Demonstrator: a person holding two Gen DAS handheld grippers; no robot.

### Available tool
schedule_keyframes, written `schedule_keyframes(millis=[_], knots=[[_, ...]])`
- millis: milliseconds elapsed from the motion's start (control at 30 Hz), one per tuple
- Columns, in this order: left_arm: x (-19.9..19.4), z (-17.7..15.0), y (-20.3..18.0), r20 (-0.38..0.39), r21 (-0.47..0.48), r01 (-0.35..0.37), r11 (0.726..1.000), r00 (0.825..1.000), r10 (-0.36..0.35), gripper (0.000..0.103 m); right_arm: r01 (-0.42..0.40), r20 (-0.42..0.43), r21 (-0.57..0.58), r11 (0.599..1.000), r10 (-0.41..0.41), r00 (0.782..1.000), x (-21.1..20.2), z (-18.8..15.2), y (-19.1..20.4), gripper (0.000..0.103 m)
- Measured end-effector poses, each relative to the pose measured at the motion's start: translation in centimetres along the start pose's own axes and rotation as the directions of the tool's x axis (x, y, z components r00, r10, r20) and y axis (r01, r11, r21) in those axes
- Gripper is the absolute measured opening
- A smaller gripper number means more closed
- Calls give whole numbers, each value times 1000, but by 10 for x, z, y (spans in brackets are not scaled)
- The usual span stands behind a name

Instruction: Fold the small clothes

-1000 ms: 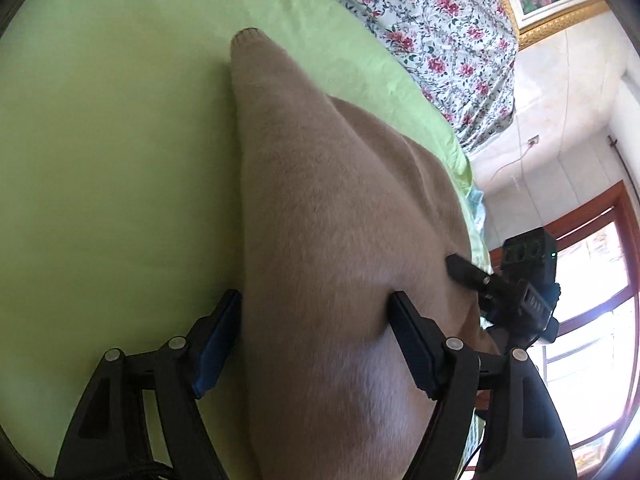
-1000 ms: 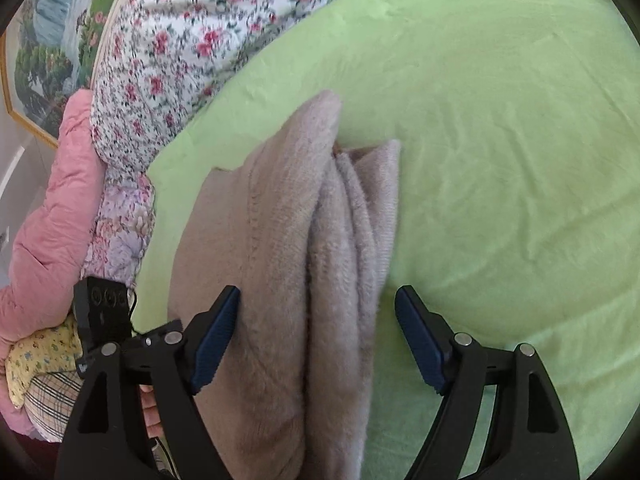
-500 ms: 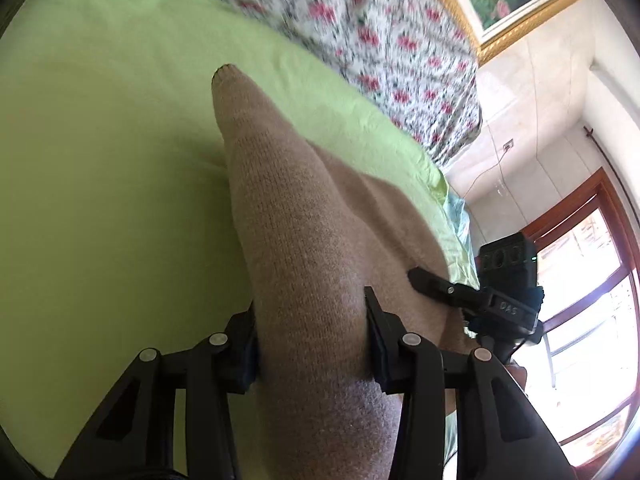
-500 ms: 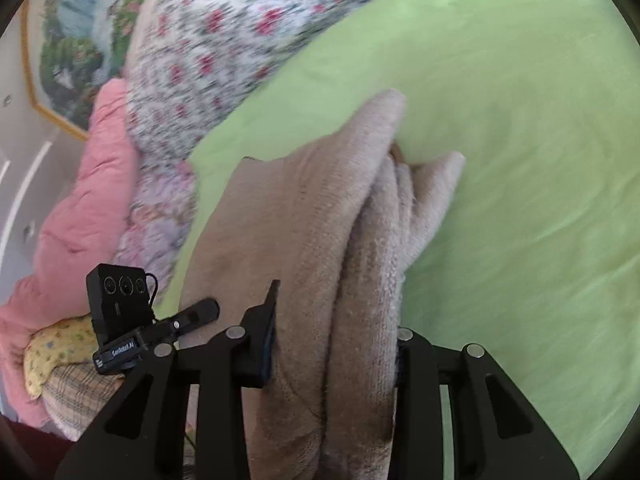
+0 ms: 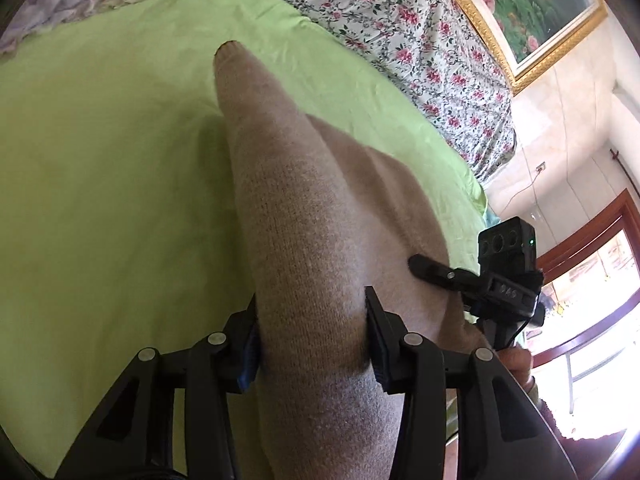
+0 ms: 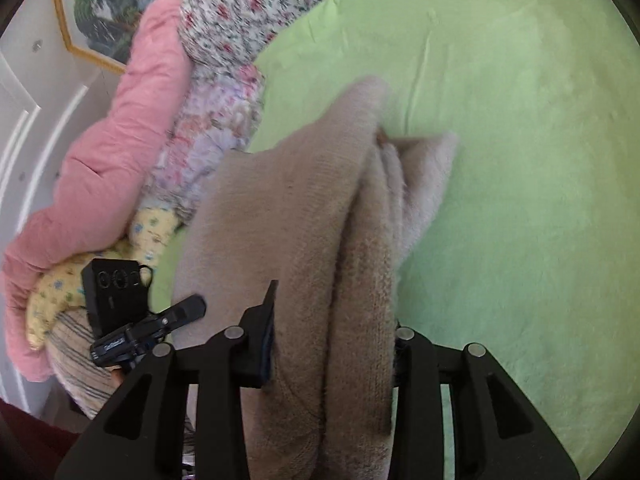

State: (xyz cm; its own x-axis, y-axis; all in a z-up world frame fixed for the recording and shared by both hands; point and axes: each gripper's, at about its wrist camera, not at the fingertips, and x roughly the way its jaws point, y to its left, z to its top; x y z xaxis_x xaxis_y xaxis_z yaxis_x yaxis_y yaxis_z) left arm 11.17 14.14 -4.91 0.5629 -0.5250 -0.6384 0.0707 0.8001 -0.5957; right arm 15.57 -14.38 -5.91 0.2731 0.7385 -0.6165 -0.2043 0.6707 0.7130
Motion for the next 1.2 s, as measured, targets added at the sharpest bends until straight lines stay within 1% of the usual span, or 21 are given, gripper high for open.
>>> schedule_keyframes(millis=[33, 67, 167, 267, 400, 467, 533, 600, 700, 733, 767, 800, 833, 867, 900, 967, 1000, 1067, 1133, 1167, 1200], knots=[[0, -1, 2, 2, -4, 2, 1000, 1000, -2, 49, 0, -3, 14, 1000, 0, 1000, 0, -1, -3, 47], [2, 0, 1, 1, -12, 0, 1000, 1000, 0, 53, 6, -6, 17, 1000, -5, 1000, -1, -1, -3, 48], [1, 1, 6, -2, -30, -4, 1000, 1000, 4, 57, 72, -10, 14, 997, -71, 997, -6, 2, 0, 59], [-5, 7, 13, 9, -44, -30, 999, 1000, 30, 69, 141, 11, -13, 990, -141, 990, -19, 7, 8, 61], [-7, 25, 30, 21, -93, -29, 995, 999, 31, 70, 232, 92, -50, 971, -227, 970, -43, 18, 17, 62], [-3, 37, 35, 28, -111, -29, 993, 999, 32, 71, 227, 125, -50, 973, -219, 968, -48, 27, 21, 62], [6, 51, 42, 19, -136, -27, 990, 999, 30, 71, 201, 140, -45, 979, -193, 971, -48, 38, 22, 62], [15, 63, 47, 12, -156, -24, 987, 1000, 26, 71, 208, 142, -49, 977, -200, 970, -41, 46, 22, 62], [30, 78, 54, 0, -173, -42, 984, 999, 43, 71, 197, 90, -53, 979, -192, 977, -16, 56, 19, 56], [34, 81, 55, -3, -180, -53, 982, 999, 54, 71, 204, 78, -56, 977, -199, 977, -11, 57, 18, 38], [38, 85, 56, -5, -185, -65, 981, 998, 65, 70, 222, 69, -63, 973, -217, 974, -4, 58, 18, 22], [40, 88, 55, 0, -180, -76, 981, 997, 78, 67, 221, 72, -66, 973, -216, 974, -3, 59, 19, 20], [41, 91, 52, 9, -167, -86, 982, 996, 89, 53, 207, 88, -68, 976, -201, 976, -7, 60, 19, 14], [43, 95, 46, 21, -140, -96, 985, 995, 100, 35, 183, 114, -71, 981, -174, 978, -14, 62, 21, 13], [44, 98, 39, 31, -112, -117, 987, 992, 121, 31, 162, 145, -75, 984, -150, 978, -22, 63, 22, 12], [49, 100, 30, 48, -66, -181, 981, 982, 184, 24, 195, 143, -68, 978, -184, 972, -21, 63, 17, 11], [56, 101, 24, 50, -25, -244, 970, 968, 245, 24, 212, 129, -57, 976, -203, 971, -16, 63, 12, 11], [62, 99, 19, 43, 6, -290, 957, 956, 289, 25, 254, 86, -40, 966, -250, 964, -3, 61, -3, 11], [58, 96, 11, 52, 36, -323, 946, 945, 321, 28, 246, 76, -19, 969, -244, 967, -3, 59, -8, 12], [53, 94, 6, 60, 53, -331, 942, 943, 328, 29, 243, 79, -9, 970, -241, 967, -7, 58, -7, 19], [45, 89, -1, 72, 72, -347, 935, 937, 343, 30, 256, 84, -9, 967, -254, 963, -13, 56, -3, 22]])
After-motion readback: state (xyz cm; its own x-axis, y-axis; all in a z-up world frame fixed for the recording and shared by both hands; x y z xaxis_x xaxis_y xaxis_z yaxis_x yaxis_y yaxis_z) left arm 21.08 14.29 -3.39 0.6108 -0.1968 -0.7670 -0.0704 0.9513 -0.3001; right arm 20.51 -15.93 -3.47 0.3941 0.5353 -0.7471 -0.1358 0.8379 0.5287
